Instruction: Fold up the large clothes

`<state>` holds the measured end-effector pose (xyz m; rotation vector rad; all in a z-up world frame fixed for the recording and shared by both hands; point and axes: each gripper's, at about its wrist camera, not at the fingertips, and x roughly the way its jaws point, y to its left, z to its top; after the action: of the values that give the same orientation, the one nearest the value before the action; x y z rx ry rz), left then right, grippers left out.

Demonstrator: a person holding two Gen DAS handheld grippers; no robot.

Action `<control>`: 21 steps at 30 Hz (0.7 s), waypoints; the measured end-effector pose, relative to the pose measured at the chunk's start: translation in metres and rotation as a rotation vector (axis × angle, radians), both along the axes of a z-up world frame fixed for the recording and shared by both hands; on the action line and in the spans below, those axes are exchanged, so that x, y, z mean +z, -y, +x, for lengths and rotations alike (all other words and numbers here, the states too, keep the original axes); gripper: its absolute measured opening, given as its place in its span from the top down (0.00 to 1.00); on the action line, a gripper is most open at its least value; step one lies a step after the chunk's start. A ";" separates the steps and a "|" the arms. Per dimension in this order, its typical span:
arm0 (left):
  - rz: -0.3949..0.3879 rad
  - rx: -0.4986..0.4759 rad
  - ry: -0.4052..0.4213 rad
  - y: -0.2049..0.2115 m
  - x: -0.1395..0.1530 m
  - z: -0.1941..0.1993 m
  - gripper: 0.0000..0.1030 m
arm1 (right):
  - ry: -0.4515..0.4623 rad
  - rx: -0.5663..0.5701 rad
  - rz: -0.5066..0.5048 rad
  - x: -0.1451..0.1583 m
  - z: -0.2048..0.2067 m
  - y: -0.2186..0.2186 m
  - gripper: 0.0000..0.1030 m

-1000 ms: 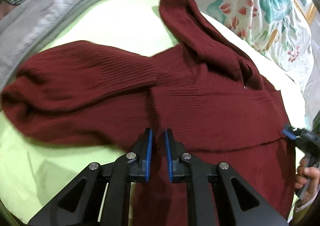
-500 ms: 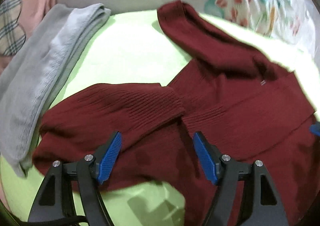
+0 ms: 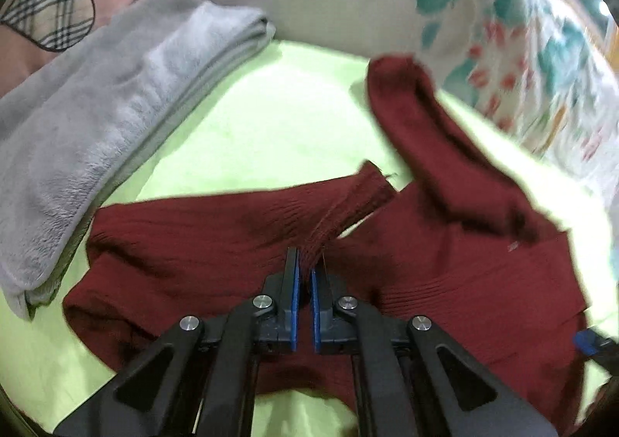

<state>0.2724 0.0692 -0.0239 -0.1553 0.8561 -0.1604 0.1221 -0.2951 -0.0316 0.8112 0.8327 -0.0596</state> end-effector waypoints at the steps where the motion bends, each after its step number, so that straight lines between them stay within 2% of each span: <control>1: -0.024 -0.005 0.012 0.002 0.008 -0.004 0.97 | 0.003 0.000 0.003 0.001 0.000 0.001 0.58; 5: -0.106 -0.083 0.068 0.036 0.039 -0.028 0.97 | 0.026 -0.023 0.016 0.004 -0.008 0.009 0.58; 7: -0.132 -0.152 0.089 0.071 0.052 -0.040 0.97 | 0.034 -0.043 0.019 0.005 -0.014 0.015 0.58; 10: -0.155 -0.257 0.096 0.129 0.056 -0.050 0.97 | 0.043 -0.090 0.019 0.007 -0.026 0.029 0.58; 14: -0.161 -0.337 0.063 0.204 0.043 -0.055 0.97 | 0.044 -0.148 0.015 0.009 -0.043 0.049 0.58; 21: -0.093 -0.435 0.011 0.304 -0.007 -0.048 0.97 | 0.049 -0.237 -0.006 0.012 -0.071 0.081 0.58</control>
<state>0.2240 -0.2349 -0.0311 -0.0525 0.8631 -0.6087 0.0507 -0.3759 -0.0197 0.8994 0.6864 -0.2509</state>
